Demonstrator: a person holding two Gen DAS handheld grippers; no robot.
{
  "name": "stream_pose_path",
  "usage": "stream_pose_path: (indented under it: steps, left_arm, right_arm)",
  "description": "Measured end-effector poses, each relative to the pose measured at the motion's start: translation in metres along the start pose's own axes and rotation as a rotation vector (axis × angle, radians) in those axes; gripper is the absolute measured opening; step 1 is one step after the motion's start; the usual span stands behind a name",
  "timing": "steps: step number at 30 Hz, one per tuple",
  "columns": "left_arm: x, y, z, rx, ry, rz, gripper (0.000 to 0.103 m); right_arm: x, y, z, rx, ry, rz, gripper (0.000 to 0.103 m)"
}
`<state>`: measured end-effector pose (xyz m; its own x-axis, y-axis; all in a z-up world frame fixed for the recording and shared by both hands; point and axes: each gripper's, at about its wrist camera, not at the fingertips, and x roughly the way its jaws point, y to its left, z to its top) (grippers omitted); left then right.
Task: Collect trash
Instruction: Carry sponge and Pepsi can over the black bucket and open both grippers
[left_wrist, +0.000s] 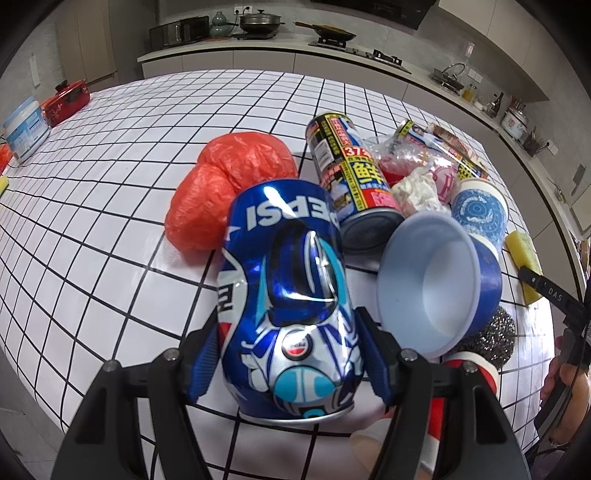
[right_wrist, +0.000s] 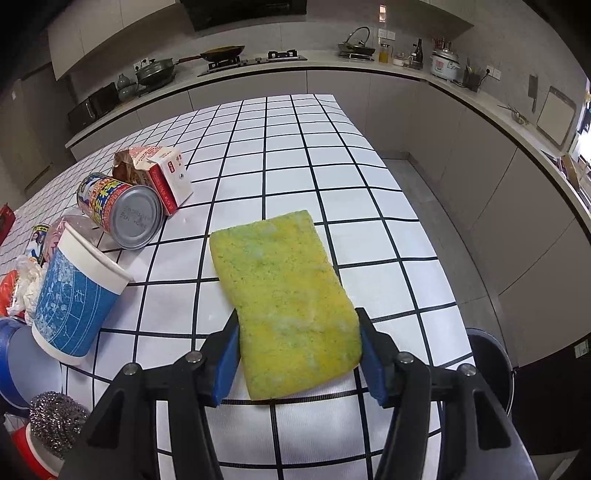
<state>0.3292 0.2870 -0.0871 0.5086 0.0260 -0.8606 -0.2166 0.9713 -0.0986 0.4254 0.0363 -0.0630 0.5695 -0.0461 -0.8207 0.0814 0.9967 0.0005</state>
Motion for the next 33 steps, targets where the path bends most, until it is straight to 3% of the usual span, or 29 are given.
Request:
stream_pose_path:
  steps: [7, 17, 22, 25, 30, 33]
  left_arm:
    - [-0.006, 0.002, -0.002, -0.008, -0.027, -0.005, 0.068]
    - [-0.055, 0.014, -0.010, -0.070, -0.192, 0.016, 0.068]
    - [-0.096, -0.009, -0.023, -0.038, -0.275, 0.020, 0.068]
    - [-0.115, -0.037, -0.029, 0.029, -0.292, -0.038, 0.068]
    - [-0.106, -0.101, -0.036, 0.169, -0.237, -0.241, 0.068]
    - [-0.091, -0.144, -0.045, 0.255, -0.184, -0.353, 0.068]
  right_arm:
    - [-0.006, -0.012, 0.000, 0.054, -0.011, 0.054, 0.052]
    - [-0.040, -0.013, -0.006, 0.036, -0.074, 0.119, 0.051]
    - [-0.069, -0.029, -0.009, 0.015, -0.134, 0.140, 0.051]
    - [-0.086, -0.053, -0.015, 0.032, -0.162, 0.121, 0.051]
    - [-0.108, -0.114, -0.043, 0.136, -0.180, -0.002, 0.051]
    - [-0.113, -0.151, -0.065, 0.202, -0.147, -0.077, 0.051]
